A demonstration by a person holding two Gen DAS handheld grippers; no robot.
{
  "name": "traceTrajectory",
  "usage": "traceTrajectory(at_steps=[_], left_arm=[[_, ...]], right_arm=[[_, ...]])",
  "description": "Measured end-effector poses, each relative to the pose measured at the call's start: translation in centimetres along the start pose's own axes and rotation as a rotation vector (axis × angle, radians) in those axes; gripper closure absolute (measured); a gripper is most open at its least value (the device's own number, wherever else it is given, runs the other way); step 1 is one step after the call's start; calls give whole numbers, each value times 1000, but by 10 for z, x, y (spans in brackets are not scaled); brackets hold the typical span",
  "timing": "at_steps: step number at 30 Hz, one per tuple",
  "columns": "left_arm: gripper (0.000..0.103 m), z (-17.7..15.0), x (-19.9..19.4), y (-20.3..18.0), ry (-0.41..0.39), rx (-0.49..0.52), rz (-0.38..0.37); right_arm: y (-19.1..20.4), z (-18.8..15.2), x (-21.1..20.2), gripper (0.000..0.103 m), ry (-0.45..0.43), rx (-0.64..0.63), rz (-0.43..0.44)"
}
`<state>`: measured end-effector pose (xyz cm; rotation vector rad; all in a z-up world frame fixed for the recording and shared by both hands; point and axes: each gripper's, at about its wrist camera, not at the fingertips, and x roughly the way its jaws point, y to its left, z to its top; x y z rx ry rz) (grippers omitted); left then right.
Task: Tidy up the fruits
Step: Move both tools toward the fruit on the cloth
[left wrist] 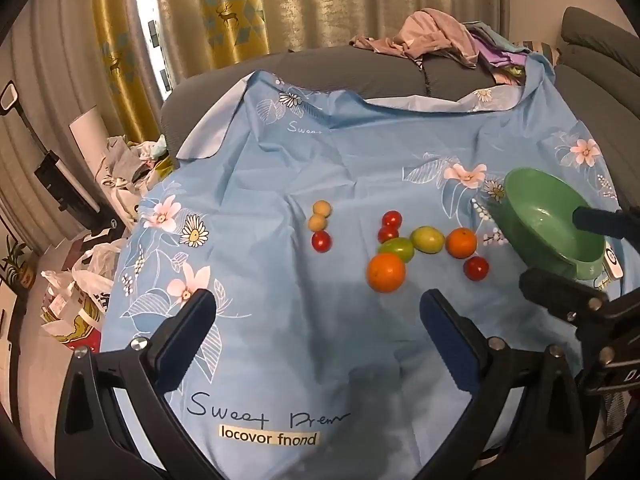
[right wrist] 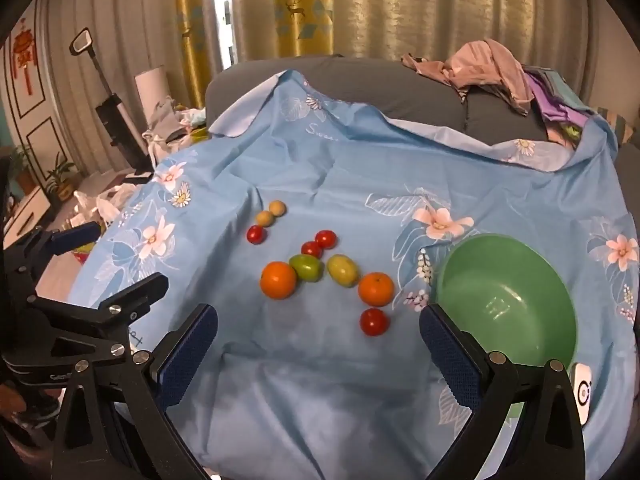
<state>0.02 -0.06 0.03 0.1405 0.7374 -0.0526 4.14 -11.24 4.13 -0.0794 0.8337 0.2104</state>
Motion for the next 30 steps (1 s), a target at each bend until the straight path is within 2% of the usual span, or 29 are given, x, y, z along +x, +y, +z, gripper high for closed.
traceTrajectory(at_steps=[22, 30], left_arm=[[1, 2, 4, -2, 0, 4, -15], [1, -2, 13, 4, 26, -24, -64]], right_arm=[[-3, -1, 7, 1, 21, 6, -2], [-4, -2, 14, 1, 30, 10, -6]])
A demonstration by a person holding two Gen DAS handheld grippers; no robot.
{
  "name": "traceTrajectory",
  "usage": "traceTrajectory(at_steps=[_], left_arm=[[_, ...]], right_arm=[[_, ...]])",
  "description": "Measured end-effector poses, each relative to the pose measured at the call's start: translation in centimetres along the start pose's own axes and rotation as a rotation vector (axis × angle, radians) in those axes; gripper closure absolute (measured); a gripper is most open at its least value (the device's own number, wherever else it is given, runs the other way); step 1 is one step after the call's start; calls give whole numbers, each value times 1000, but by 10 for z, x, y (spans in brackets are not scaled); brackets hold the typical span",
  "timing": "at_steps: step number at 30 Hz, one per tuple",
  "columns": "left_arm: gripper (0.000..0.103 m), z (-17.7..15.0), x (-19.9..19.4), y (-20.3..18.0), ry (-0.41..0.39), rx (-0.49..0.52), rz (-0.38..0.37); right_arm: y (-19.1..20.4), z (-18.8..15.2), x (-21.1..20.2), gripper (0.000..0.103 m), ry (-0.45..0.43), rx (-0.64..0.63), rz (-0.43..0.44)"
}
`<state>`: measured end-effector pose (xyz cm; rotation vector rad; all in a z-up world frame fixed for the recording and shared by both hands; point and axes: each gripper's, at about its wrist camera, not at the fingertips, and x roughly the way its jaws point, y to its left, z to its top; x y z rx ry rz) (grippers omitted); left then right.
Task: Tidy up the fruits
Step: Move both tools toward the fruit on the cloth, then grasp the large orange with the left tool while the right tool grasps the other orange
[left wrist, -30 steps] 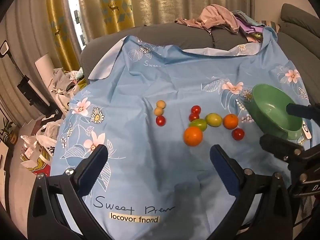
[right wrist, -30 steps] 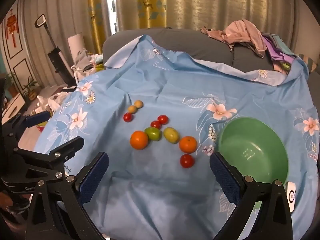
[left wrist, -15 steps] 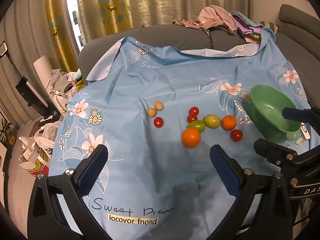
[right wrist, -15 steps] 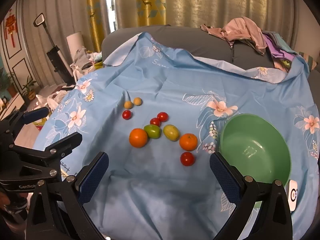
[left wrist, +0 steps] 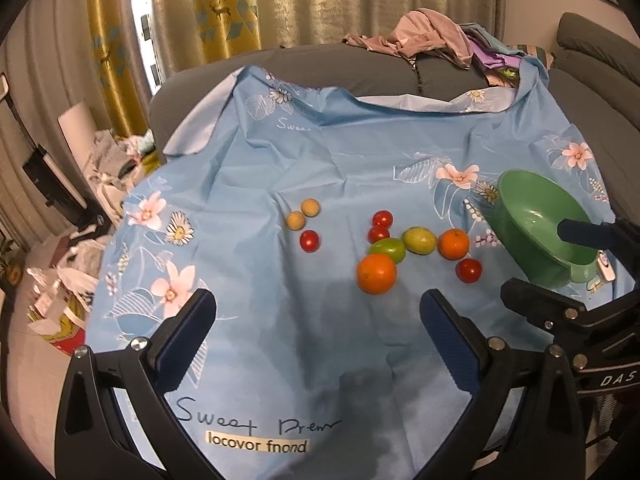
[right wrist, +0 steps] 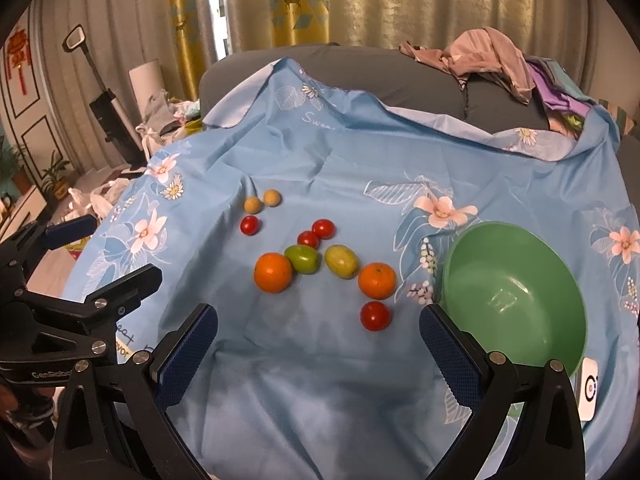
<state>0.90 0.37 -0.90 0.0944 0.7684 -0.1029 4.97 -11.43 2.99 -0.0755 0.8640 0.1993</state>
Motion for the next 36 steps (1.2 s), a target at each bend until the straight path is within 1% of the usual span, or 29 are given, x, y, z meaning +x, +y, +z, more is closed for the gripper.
traceTrajectory(at_steps=[1, 5, 6, 9, 11, 13, 15, 18, 21, 23, 24, 25, 26, 30, 34, 36], left_arm=[[1, -1, 2, 1, 5, -6, -10], [1, -4, 10, 9, 8, -99, -148], [1, -5, 14, 10, 15, -112, -173], [1, -8, 24, 12, 38, -119, -203], [1, -9, 33, 12, 60, -118, -207], [2, -11, 41, 9, 81, -109, -215], [2, -15, 52, 9, 155, -88, -211], [7, -17, 69, 5, 205, -69, -227], [13, -15, 86, 3, 210, -58, -238], [16, -13, 96, 2, 220, -65, -251], [16, -11, 100, 1, 215, -69, -260], [17, -9, 104, 0, 218, -71, -271], [17, -7, 106, -2, 201, -71, -282], [21, 0, 120, -8, 194, -59, -292], [25, 6, 133, -13, 196, -52, -296], [29, 8, 139, -16, 202, -49, -299]], right_arm=[[0, -1, 1, 1, 3, 2, -1], [-3, -4, 7, 1, 12, 9, 2], [-4, -5, 10, 1, 18, 11, 1], [-7, -9, 19, 1, 33, 17, 19], [-10, -12, 26, 2, 44, 24, 35], [-14, -15, 36, 6, 53, 36, 50], [-21, -19, 46, 13, 67, 58, 67], [-31, -25, 66, 20, 101, 96, 88], [-35, -27, 78, 27, 107, 80, 73], [-38, -26, 83, 28, 99, 68, 66], [-39, -24, 87, 33, 102, 56, 52], [-39, -22, 90, 36, 107, 42, 44], [-39, -21, 93, 39, 108, 27, 37], [-41, -15, 111, 39, 140, -20, -45], [-48, -7, 125, 39, 158, -25, -84], [-50, -4, 134, 39, 176, -30, -116]])
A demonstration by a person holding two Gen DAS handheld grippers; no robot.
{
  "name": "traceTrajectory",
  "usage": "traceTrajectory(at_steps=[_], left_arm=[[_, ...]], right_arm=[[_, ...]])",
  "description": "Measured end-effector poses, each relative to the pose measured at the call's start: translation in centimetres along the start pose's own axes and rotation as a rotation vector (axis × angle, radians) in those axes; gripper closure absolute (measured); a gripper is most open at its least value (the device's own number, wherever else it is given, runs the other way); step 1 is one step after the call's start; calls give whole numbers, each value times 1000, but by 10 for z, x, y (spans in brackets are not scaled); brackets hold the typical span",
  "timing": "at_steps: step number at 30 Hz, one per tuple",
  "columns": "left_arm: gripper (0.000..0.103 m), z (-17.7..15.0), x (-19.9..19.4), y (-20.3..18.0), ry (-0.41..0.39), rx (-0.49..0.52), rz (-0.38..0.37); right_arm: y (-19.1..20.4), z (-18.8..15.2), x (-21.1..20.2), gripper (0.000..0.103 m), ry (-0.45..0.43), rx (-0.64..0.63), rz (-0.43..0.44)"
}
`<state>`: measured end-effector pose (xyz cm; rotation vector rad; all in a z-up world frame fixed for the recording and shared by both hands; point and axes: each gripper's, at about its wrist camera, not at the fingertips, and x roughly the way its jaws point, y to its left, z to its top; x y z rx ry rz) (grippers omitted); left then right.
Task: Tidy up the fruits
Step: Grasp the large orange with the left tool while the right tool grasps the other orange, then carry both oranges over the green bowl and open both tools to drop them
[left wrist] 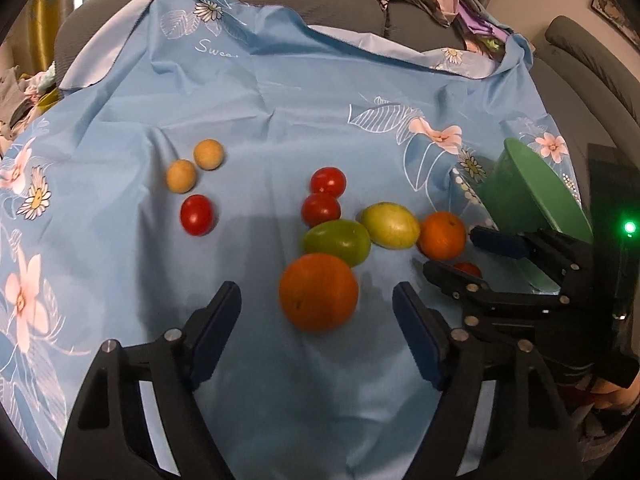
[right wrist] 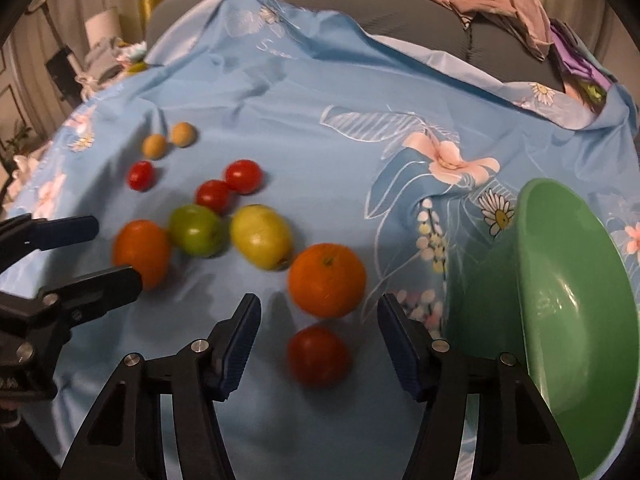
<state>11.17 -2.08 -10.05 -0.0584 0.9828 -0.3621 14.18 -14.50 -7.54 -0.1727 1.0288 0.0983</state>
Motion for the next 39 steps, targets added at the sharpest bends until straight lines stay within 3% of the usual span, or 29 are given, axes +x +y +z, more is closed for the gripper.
traceTrajectory(at_steps=[4, 8, 10, 18, 30, 39], left_arm=[[42, 3, 10, -3, 19, 13, -6], [50, 4, 16, -1, 29, 12, 5], [58, 5, 18, 2, 33, 3, -5], [58, 6, 18, 5, 35, -19, -20], [58, -20, -42, 6, -21, -18, -65], [58, -8, -56, -42, -44, 68, -115]], right_arm=[[-2, 5, 14, 40, 31, -2, -13], [-5, 8, 17, 58, 38, 9, 24], [-6, 9, 17, 58, 35, 13, 31], [-8, 6, 13, 60, 26, 46, 79], [1, -21, -43, 60, -64, 64, 182], [-26, -31, -86, 60, -184, 127, 145]])
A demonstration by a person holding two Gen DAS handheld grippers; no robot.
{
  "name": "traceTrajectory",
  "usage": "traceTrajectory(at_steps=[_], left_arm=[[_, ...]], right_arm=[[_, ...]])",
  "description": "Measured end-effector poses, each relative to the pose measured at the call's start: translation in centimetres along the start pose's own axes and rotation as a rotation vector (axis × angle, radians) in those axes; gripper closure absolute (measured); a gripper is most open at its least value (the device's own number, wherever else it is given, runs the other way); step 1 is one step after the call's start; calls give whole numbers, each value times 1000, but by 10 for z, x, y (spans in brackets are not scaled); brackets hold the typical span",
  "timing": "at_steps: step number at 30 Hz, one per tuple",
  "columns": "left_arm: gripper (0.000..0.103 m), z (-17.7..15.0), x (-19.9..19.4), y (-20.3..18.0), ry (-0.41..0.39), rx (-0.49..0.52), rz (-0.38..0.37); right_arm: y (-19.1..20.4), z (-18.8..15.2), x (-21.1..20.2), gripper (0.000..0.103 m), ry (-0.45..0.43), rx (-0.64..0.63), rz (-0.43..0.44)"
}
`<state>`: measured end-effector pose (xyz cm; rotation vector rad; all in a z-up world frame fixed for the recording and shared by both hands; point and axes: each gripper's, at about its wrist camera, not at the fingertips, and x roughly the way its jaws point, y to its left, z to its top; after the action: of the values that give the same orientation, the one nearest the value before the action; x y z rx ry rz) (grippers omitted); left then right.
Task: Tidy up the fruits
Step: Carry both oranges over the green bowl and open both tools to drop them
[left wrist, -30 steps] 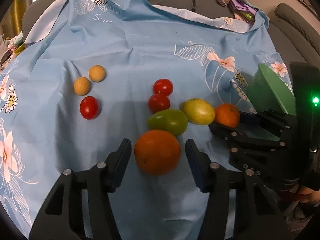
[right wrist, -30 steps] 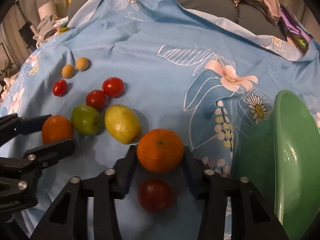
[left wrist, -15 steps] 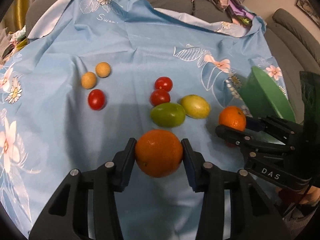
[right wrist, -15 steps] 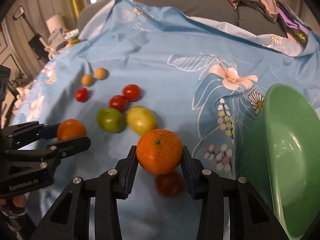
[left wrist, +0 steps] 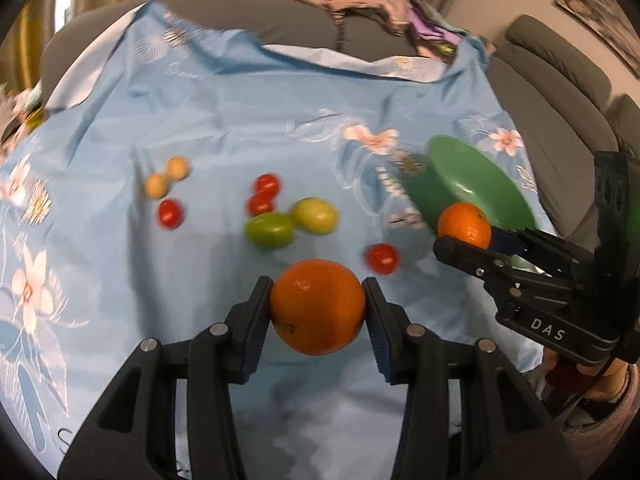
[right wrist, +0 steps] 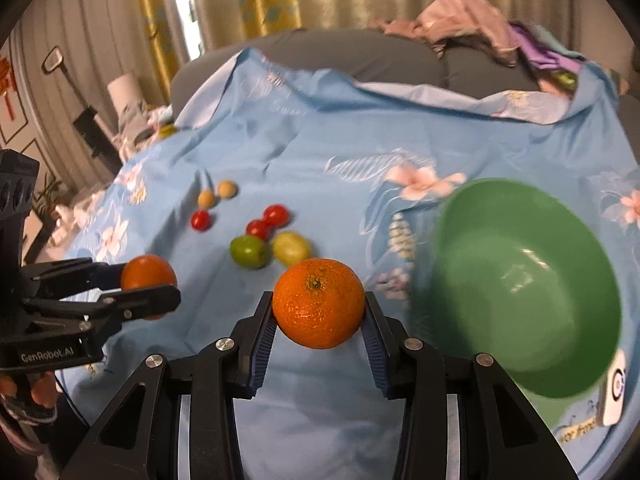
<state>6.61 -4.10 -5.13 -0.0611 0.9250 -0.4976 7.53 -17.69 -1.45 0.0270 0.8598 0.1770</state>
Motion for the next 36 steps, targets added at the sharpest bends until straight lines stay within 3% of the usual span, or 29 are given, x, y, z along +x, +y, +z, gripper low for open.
traceTrajectory(at_steps=[10, 18, 24, 36], left_arm=[[58, 45, 32, -87, -11, 170, -111], [58, 77, 73, -144, 6, 234, -168], [58, 83, 101, -170, 45, 287, -158], [57, 74, 124, -172, 101, 325, -93]], right_arm=[[-70, -13, -38, 59, -83, 134, -142], [-119, -21, -41, 59, -99, 212, -239], [-136, -30, -38, 59, -87, 224, -269], [-138, -35, -31, 59, -73, 209, -287]])
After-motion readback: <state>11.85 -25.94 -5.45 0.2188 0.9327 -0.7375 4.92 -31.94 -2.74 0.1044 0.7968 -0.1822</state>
